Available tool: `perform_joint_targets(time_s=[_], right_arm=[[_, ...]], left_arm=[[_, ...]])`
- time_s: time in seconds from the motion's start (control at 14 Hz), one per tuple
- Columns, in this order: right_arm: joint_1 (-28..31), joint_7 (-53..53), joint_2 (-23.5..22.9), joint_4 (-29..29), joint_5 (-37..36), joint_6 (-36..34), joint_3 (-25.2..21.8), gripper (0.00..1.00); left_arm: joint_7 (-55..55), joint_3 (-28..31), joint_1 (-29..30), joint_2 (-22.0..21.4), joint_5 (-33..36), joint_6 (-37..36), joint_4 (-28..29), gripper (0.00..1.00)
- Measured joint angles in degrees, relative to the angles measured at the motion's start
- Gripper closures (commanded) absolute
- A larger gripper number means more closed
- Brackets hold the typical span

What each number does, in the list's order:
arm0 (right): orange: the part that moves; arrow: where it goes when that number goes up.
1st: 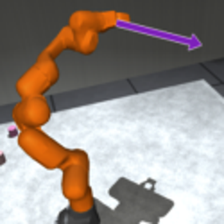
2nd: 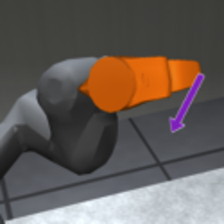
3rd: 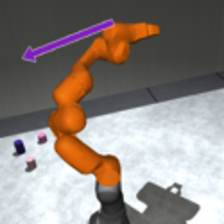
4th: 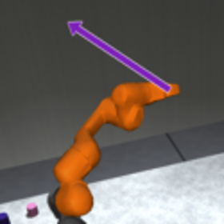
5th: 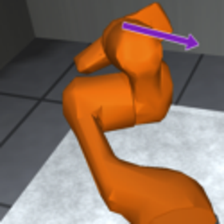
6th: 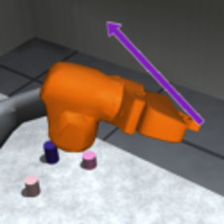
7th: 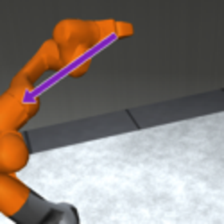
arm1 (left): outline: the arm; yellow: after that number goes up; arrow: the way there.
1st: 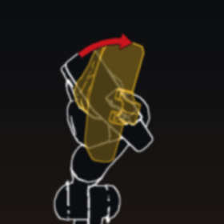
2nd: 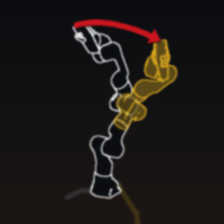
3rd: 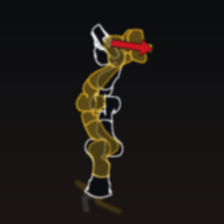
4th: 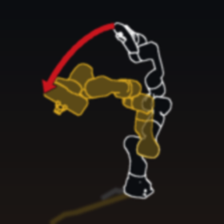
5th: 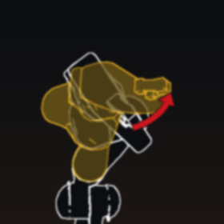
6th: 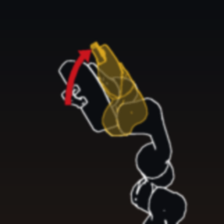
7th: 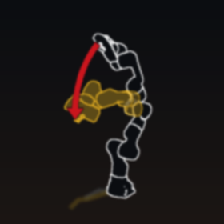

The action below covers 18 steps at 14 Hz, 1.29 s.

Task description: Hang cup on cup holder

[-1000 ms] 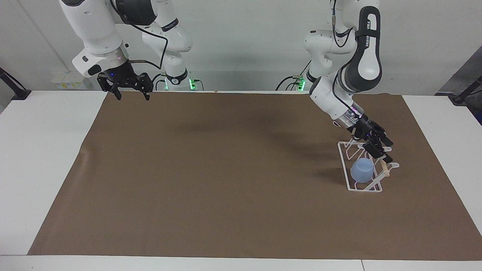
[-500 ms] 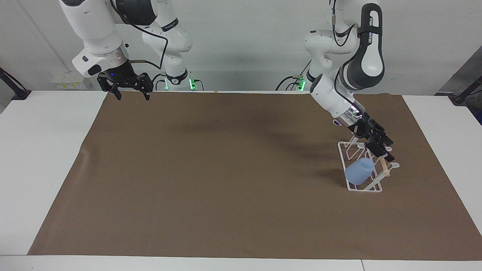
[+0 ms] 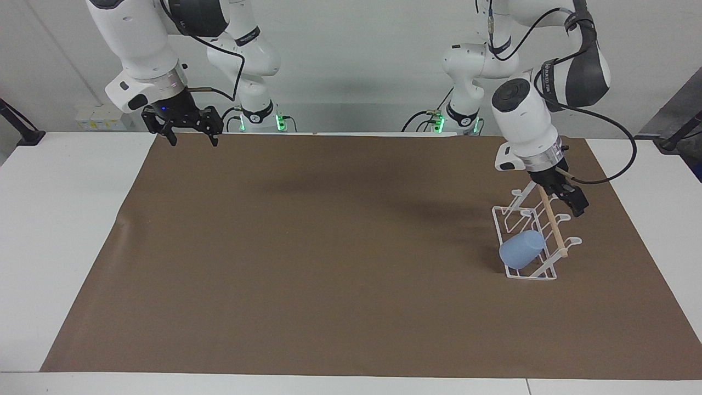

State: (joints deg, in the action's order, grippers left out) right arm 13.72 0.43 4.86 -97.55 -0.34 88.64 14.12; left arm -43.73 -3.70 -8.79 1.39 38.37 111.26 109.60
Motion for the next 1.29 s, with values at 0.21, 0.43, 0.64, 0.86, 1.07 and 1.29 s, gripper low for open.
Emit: perform_joint_targets(time_s=[0.21, 0.43, 0.64, 0.86, 1.07, 1.29], right_arm=[[0.0, 0.0, 0.0, 0.0, 0.0, 0.0, 0.0, 0.00], [0.0, 0.0, 0.0, 0.0, 0.0, 0.0, 0.0, 0.00], [0.0, 0.0, 0.0, 0.0, 0.0, 0.0, 0.0, 0.00], [0.0, 0.0, 0.0, 0.0, 0.0, 0.0, 0.0, 0.00], [0.0, 0.0, 0.0, 0.0, 0.0, 0.0, 0.0, 0.00], [0.0, 0.0, 0.0, 0.0, 0.0, 0.0, 0.0, 0.00]], left_arm=[[0.1, 0.4, 4.5, -1.5, -12.2, -0.4, -0.3, 0.00], [0.0, 0.5, 8.4, -2.3, -21.4, -0.5, -0.3, 0.00], [0.7, 0.7, 10.7, -3.4, -29.6, -1.7, -0.4, 0.00], [8.3, 0.3, 11.1, -5.4, -31.4, -5.9, -1.3, 0.00], [13.9, -1.0, 10.8, -6.1, -32.4, -10.0, -3.8, 0.00], [18.9, -1.1, 10.8, -6.0, -35.2, -15.7, -8.2, 0.00]])
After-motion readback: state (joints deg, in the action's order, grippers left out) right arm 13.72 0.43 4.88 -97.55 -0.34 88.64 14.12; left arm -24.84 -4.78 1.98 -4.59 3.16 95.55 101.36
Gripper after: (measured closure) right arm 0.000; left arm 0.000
